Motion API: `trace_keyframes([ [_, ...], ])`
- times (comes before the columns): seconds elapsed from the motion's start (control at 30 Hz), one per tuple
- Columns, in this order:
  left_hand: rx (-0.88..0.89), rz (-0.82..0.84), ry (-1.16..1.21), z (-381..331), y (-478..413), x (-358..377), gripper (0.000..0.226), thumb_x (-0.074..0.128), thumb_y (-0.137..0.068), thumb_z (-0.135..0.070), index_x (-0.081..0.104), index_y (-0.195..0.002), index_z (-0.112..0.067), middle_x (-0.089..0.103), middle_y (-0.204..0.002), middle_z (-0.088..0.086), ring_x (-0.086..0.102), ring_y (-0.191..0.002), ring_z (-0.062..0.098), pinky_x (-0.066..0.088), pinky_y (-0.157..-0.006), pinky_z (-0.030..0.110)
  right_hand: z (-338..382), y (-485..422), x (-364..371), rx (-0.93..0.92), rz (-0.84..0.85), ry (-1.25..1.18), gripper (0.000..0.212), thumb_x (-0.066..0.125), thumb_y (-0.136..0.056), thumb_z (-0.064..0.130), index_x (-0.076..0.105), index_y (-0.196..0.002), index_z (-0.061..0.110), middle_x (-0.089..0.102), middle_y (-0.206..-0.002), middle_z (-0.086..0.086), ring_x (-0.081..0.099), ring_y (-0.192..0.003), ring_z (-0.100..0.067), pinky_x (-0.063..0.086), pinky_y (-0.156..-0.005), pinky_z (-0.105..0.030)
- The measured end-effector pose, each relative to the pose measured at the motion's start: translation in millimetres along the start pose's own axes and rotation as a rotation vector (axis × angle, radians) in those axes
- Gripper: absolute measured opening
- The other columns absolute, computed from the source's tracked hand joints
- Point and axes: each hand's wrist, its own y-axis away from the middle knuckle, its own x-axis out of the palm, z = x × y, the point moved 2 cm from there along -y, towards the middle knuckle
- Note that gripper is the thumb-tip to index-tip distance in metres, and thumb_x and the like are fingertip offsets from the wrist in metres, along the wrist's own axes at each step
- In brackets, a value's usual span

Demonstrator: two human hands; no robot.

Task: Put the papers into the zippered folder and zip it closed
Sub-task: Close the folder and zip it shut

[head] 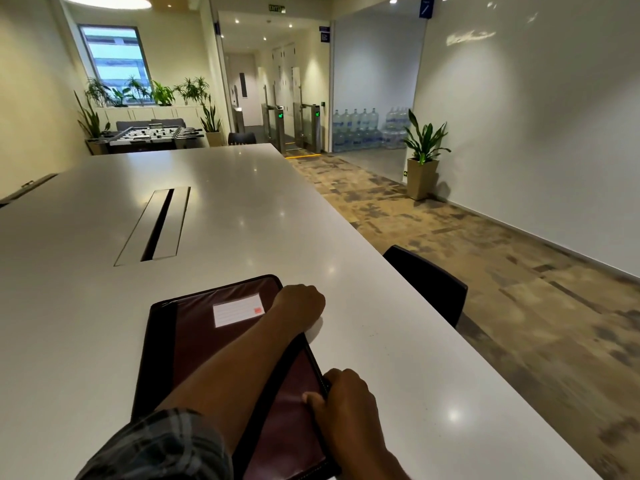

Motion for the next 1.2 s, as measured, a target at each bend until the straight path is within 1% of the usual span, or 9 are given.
trace_keyframes([
  [0.17,-0.111,-0.103,-0.040,34.7,-19.9,10.5,0.021,0.048,-0.086,0.000,0.064,-0.098,-0.005,0.065,-0.105,0.009,0.059,-0.101,0.028,0.047,-0.074,0.037,-1.7,-3.1,0.5,0.004,0.056,0.025,0.034,0.060,-0.081,0.050,0.060,-0.101,0.022,0.052,-0.096,0.005,0.057,-0.095,-0.017,0.038,-0.072,-0.028],
  [0.27,-0.194,-0.146,-0.020,55.5,-31.7,20.2,0.018,0.050,-0.086,-0.004,0.064,-0.098,-0.008,0.064,-0.104,0.006,0.059,-0.101,0.026,0.049,-0.076,0.037,-2.1,-9.4,0.7,0.043,0.132,0.052,0.035,0.061,-0.077,0.053,0.057,-0.096,0.024,0.050,-0.095,0.005,0.052,-0.088,-0.016,0.039,-0.072,-0.028],
  [0.37,-0.314,-0.090,0.205,71.4,-42.8,26.1,0.013,0.059,-0.082,-0.014,0.064,-0.093,-0.009,0.063,-0.100,0.008,0.060,-0.097,0.029,0.049,-0.076,0.037,0.0,-27.5,-6.1,0.087,0.208,0.052,0.041,0.065,-0.063,0.057,0.056,-0.083,0.023,0.061,-0.094,0.002,0.060,-0.086,-0.019,0.046,-0.070,-0.030],
  [0.47,-0.378,-0.034,0.404,85.7,-50.9,25.4,0.014,0.067,-0.074,-0.022,0.064,-0.082,-0.011,0.064,-0.087,0.007,0.064,-0.084,0.029,0.047,-0.065,0.031,13.3,-63.9,-10.6,0.014,0.129,0.018,0.054,0.066,-0.067,0.062,0.063,-0.094,0.016,0.066,-0.099,-0.003,0.063,-0.088,-0.021,0.049,-0.070,-0.030],
  [0.57,-0.372,0.002,0.460,90.8,-55.4,26.2,0.012,0.065,-0.074,-0.025,0.061,-0.073,-0.014,0.060,-0.077,0.003,0.062,-0.076,0.025,0.043,-0.060,0.029,37.7,-103.9,-0.6,-0.100,0.011,-0.068,0.054,0.067,-0.078,0.055,0.062,-0.106,0.008,0.065,-0.106,-0.007,0.063,-0.092,-0.021,0.051,-0.077,-0.033],
  [0.67,-0.358,0.027,0.501,89.4,-59.4,34.3,0.012,0.063,-0.078,-0.024,0.064,-0.076,-0.012,0.065,-0.084,0.007,0.061,-0.074,0.023,0.044,-0.059,0.029,55.9,-127.1,19.1,-0.137,0.021,-0.101,0.050,0.067,-0.082,0.047,0.060,-0.113,0.008,0.064,-0.109,-0.009,0.064,-0.095,-0.023,0.049,-0.074,-0.029],
  [0.87,-0.363,-0.101,0.437,95.2,-62.2,45.5,0.012,0.060,-0.082,-0.022,0.063,-0.087,-0.011,0.064,-0.096,0.010,0.062,-0.086,0.031,0.040,-0.065,0.031,61.3,-135.5,42.5,-0.143,0.077,-0.006,0.025,0.070,-0.080,0.029,0.060,-0.095,0.012,0.059,-0.095,-0.009,0.061,-0.080,-0.025,0.041,-0.065,-0.029],
  [1.03,-0.496,-0.078,0.561,102.2,-66.8,44.6,0.013,0.058,-0.078,-0.015,0.050,-0.068,-0.011,0.055,-0.082,0.007,0.053,-0.074,0.027,0.040,-0.065,0.031,61.4,-137.2,44.9,-0.153,0.104,0.015,0.020,0.065,-0.085,0.022,0.059,-0.099,0.009,0.058,-0.104,-0.013,0.061,-0.090,-0.029,0.039,-0.067,-0.029],
  [1.2,-0.696,-0.055,0.783,117.0,-66.4,46.9,0.010,0.058,-0.074,-0.013,0.051,-0.068,-0.009,0.048,-0.074,0.004,0.054,-0.076,0.029,0.043,-0.067,0.031,61.8,-139.0,46.3,-0.120,0.128,0.026,0.025,0.063,-0.087,0.020,0.057,-0.107,0.007,0.056,-0.110,-0.015,0.060,-0.095,-0.033,0.042,-0.070,-0.030],
])
